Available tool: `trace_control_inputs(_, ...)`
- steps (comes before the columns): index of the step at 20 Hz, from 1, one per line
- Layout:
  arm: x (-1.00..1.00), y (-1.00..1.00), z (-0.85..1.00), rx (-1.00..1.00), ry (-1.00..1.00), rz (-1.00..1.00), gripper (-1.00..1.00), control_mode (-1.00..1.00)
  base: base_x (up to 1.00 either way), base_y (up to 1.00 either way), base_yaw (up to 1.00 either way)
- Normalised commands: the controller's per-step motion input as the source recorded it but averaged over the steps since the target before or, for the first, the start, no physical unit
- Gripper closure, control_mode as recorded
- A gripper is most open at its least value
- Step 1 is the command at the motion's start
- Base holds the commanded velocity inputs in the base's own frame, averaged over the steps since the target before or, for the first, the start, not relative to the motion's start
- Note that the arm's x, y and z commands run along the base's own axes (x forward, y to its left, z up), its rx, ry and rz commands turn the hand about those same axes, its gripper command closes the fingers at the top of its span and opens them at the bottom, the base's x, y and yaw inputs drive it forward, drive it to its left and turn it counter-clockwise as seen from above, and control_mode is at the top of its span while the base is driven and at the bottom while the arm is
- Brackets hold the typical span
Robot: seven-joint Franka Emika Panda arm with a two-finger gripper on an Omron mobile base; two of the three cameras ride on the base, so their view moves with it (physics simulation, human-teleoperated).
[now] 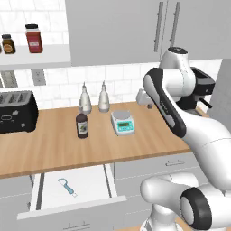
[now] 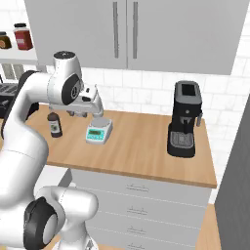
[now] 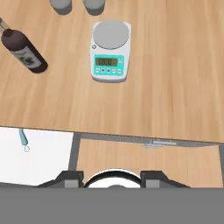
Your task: Pick the peeler from the drawer and place it on the counter.
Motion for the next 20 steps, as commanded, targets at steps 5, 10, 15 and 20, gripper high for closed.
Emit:
trace_control_inputs(5, -0.73, 0.0, -0.2, 0.0, 0.04, 0.01, -1.0, -1.0, 0.0, 0.0, 0.0)
trace_control_inputs(10, -0.59, 0.11, -0.44, 0.0, 0.15, 0.11, -1.0, -1.0, 0.0, 0.0, 0.0)
trace_control_inputs(15, -0.01, 0.05, -0.33, 0.0, 0.21, 0.17, -1.0, -1.0, 0.0, 0.0, 0.0)
trace_control_inputs(20, 0.0, 0.0, -0.02, 0.0, 0.05, 0.03, -1.0, 1.0, -0.13, -0.09, 0.03)
